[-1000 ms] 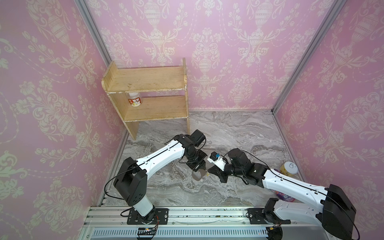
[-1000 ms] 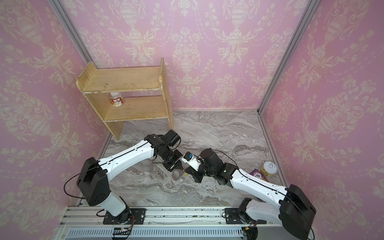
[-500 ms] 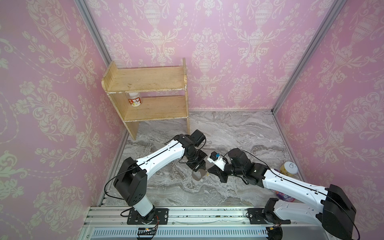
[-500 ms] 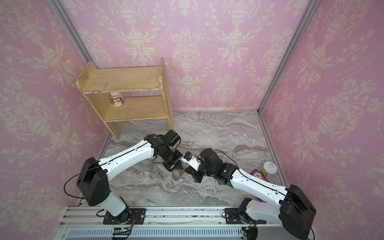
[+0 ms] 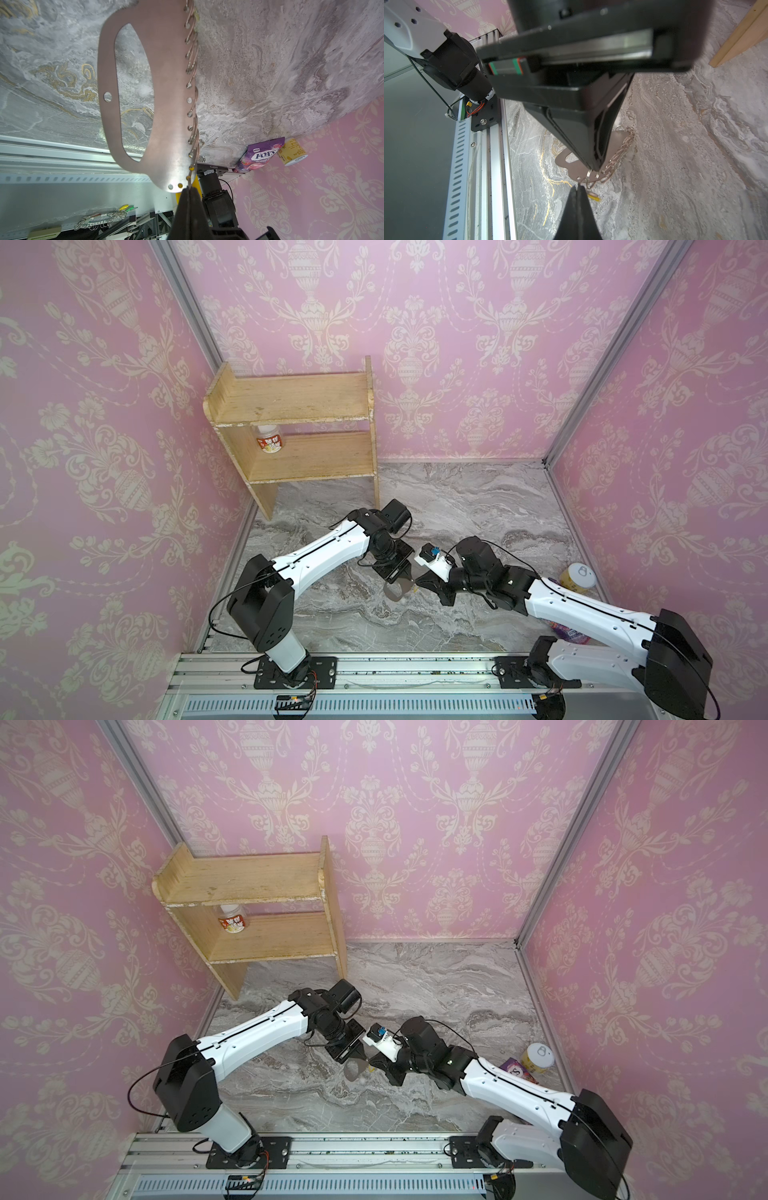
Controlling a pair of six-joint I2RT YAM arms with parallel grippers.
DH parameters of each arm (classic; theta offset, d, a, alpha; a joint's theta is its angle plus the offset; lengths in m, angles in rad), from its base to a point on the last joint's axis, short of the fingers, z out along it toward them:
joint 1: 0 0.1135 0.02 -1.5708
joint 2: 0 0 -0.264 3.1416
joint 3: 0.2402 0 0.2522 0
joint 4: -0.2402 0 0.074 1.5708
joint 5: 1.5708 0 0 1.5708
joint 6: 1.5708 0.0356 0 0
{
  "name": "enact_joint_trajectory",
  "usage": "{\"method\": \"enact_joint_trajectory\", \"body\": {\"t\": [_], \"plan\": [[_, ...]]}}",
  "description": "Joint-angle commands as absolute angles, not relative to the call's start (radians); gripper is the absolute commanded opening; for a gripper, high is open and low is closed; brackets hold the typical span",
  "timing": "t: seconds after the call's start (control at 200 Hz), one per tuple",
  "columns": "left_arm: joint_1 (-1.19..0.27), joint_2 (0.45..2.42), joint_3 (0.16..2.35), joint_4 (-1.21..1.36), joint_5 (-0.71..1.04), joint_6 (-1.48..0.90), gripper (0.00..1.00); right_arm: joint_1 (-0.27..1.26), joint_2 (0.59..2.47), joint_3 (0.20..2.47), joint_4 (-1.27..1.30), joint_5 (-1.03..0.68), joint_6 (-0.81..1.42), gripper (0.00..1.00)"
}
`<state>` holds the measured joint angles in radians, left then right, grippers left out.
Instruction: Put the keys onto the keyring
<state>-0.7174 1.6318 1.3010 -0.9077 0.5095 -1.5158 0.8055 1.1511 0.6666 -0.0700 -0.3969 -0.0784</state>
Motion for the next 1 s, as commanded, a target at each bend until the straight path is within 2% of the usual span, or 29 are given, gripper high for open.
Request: {"method": "enact_joint_trajectory", "body": {"t": [0.0, 0.7, 0.996], "plan": [[-0.723, 1.64, 1.335, -0.942, 0.486, -1.496, 0.0, 0.812, 1.153, 0.693, -0.082, -0.409, -0.089, 0.0], [-0.726, 1.646, 1.336, -0.926, 0.493, -1.494, 0.0, 0.811, 1.202, 0.711, -0.093, -0.385, -0.095, 0.0], [-0.727, 1.641, 1.299, -0.909, 0.496, -1.503, 0.0, 0.786, 1.128, 0.703, -0.104, -0.397, -0.072, 0.0]]}}
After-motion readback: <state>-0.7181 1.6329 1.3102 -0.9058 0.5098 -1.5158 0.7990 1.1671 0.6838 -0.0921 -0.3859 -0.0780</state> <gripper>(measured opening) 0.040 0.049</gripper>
